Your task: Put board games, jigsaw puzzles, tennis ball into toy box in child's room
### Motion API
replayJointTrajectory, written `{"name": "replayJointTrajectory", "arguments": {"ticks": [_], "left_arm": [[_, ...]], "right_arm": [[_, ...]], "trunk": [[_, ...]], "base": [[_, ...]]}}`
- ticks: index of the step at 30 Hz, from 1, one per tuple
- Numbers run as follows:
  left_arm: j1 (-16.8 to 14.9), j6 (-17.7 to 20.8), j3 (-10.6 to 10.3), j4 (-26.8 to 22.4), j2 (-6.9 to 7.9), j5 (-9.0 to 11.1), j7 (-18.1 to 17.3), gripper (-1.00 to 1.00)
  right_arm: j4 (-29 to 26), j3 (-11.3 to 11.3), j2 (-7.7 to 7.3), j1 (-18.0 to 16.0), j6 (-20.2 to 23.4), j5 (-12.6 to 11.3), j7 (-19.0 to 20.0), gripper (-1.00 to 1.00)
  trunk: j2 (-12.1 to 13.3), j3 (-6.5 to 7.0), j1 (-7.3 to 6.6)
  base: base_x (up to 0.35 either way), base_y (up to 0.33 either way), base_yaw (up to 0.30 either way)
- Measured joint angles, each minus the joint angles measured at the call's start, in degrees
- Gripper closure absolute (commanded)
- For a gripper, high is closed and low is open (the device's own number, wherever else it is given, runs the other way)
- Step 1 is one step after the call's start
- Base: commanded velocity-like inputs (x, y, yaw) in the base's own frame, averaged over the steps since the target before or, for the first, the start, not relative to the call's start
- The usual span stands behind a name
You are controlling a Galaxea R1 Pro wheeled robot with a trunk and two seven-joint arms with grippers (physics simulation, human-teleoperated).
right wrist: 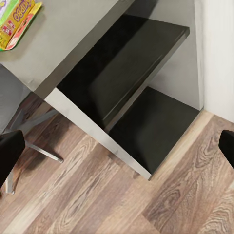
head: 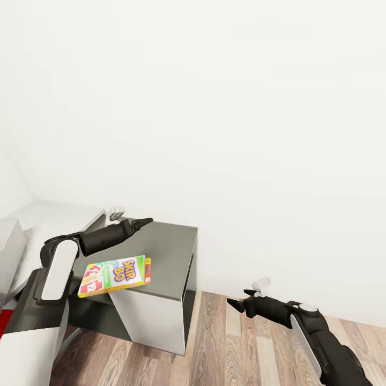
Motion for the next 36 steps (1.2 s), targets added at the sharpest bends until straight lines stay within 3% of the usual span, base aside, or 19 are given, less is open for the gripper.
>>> {"name": "replayJointTrajectory", "arguments": {"ticks": [27, 36], "left_arm": [[-0.05, -0.02, -0.18, 0.7, -0.35, -0.48, 0.52, -1.0], [-0.08, -0.14, -3.1, 0.88, -0.23, -0.86, 0.69, -1.0]], "right_arm": [[-0.06, -0.05, 0.04, 0.0, 0.02, -0.11, -0.38, -1.0], [-0.09, -0.04, 0.02, 0.0, -0.03, -0.11, -0.36, -1.0]], "trunk": [[10.84, 4.85, -5.93], [14.45, 6.47, -7.91]], "base": [[0.0, 0.0, 0.0], [0.0, 0.0, 0.0]]}}
